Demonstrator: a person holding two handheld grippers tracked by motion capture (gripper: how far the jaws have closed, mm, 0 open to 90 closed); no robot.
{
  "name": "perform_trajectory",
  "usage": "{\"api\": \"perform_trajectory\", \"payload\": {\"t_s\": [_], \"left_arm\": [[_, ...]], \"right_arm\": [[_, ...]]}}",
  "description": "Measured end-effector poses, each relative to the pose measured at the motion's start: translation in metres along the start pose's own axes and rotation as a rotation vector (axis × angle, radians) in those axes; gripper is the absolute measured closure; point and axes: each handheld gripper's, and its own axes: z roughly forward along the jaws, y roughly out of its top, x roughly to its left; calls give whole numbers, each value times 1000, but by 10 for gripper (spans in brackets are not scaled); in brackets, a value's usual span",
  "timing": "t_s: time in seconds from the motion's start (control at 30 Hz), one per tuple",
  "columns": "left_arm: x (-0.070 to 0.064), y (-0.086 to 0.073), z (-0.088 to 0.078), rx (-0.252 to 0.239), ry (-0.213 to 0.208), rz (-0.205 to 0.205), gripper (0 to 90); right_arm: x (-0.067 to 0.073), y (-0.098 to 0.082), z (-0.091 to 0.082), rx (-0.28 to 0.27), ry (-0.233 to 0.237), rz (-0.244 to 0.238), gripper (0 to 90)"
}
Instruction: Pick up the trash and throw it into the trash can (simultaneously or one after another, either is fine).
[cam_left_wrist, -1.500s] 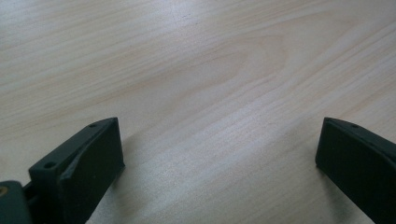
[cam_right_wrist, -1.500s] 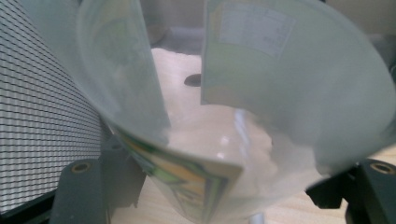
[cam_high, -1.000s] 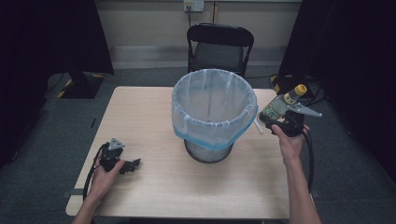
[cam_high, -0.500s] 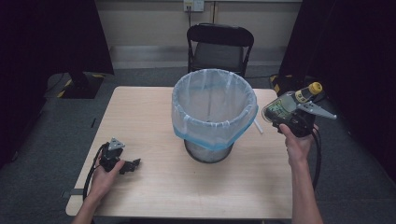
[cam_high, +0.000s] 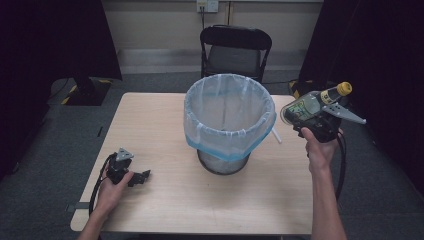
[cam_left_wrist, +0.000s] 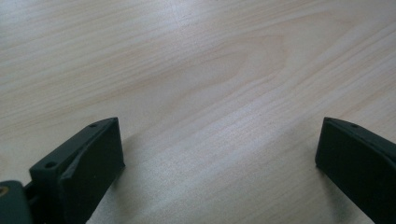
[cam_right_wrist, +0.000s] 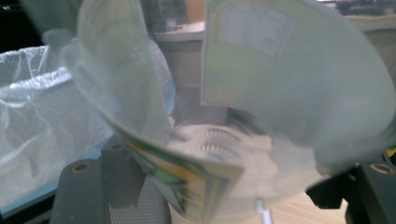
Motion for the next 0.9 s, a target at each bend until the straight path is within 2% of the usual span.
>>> {"api": "perform_trajectory", "payload": {"t_s": [0.27,0.63,0.9], "left_arm": [[0,0,0,1,4,3,4],[0,0,0,1,4,1,4],[0,0,0,1,4,2,4]], "right_arm": [[2,13,2,-27,0,0,279],[3,39,2,-67,-16,-35,279],[3,54,3,-95,-1,-23,279]]}}
